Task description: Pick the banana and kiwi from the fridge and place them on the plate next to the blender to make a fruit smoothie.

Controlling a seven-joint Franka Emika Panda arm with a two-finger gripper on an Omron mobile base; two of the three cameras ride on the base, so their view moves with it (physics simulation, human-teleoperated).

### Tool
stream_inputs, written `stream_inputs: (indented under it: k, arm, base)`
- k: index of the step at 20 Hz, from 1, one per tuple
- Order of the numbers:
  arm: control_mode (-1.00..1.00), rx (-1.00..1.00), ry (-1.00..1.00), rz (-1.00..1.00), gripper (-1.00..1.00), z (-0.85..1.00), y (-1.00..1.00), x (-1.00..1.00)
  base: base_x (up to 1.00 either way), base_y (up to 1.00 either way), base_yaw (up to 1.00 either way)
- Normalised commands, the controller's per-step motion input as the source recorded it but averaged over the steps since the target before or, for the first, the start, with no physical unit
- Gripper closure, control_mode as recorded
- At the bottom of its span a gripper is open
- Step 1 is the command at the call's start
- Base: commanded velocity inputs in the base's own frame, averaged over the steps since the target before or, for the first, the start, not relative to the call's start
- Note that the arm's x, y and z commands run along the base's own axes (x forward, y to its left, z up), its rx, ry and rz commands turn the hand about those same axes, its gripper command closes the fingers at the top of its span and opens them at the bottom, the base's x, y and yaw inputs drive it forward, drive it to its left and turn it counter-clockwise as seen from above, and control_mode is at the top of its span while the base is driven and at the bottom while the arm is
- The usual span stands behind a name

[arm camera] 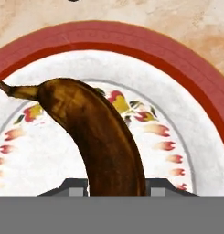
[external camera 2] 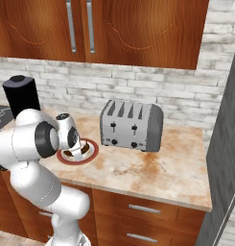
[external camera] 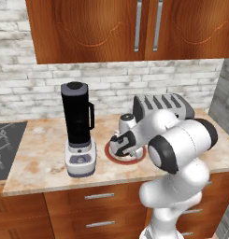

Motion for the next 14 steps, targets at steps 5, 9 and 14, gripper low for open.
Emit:
stream_inputs:
  k: [5,9,14]
  arm:
    - [-1.00,0.00,-0.13,0.00,-1.00,0.44,0.00,-0.24]
    - [-1.00,0.00,-0.15,0.00,-1.00,0.61,0.00,-0.35]
    - [-1.00,0.01,-0.10,0.00,-1.00,0.48,-0.10,-0.63]
  base:
    - [0.00,0.00,0.00]
    - [0.00,0.00,0.00]
    - [0.00,0.00,0.00]
